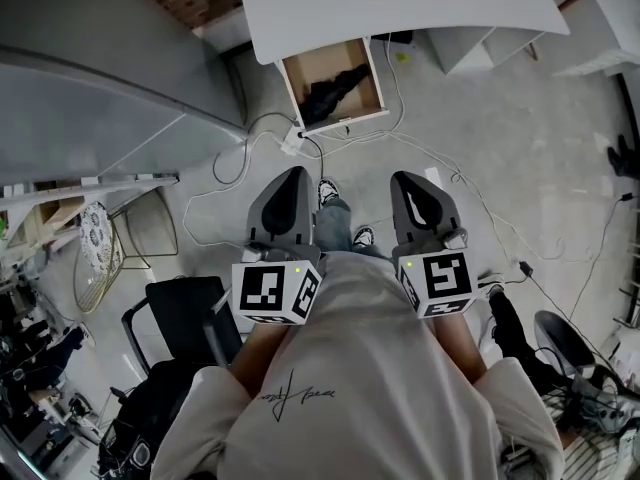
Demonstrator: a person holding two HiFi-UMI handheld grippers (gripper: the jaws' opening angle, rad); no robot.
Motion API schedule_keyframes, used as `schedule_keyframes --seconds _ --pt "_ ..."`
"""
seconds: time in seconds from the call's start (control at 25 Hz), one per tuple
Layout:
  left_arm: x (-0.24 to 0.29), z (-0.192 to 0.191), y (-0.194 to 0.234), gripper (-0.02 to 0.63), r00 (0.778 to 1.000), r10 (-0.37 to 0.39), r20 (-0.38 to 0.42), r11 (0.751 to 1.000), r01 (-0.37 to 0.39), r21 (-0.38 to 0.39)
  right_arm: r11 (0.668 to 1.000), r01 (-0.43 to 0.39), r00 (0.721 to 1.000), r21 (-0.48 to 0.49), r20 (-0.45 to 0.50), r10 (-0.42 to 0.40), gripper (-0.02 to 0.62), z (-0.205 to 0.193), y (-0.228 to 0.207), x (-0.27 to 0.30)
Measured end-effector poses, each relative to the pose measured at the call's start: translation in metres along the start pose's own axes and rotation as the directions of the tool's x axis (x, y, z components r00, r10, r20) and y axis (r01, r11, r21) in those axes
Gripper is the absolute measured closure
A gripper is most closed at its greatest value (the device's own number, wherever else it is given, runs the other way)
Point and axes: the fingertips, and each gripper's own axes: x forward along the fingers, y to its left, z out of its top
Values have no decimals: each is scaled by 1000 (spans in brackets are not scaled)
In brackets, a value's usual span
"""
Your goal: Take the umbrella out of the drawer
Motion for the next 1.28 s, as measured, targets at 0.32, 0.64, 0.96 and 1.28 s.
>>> schedule_keyframes --seconds 0.32,0.64,0.96,1.28 --pt "39 22 34 588 999 -38 5 999 38 -13 1000 8 1000 -15 -25 -8 578 24 0 49" --pt "57 34 70 589 999 -48 12 999 48 -26 999 -29 998 -43 -55 26 578 39 17 91" --pt "64 39 102 588 1000 -17 19 999 18 -49 995 -70 995 -77 -71 64 578 50 33 121" --pt "70 37 110 588 1000 1 16 997 0 -76 985 -121 990 -125 -87 111 578 55 33 137"
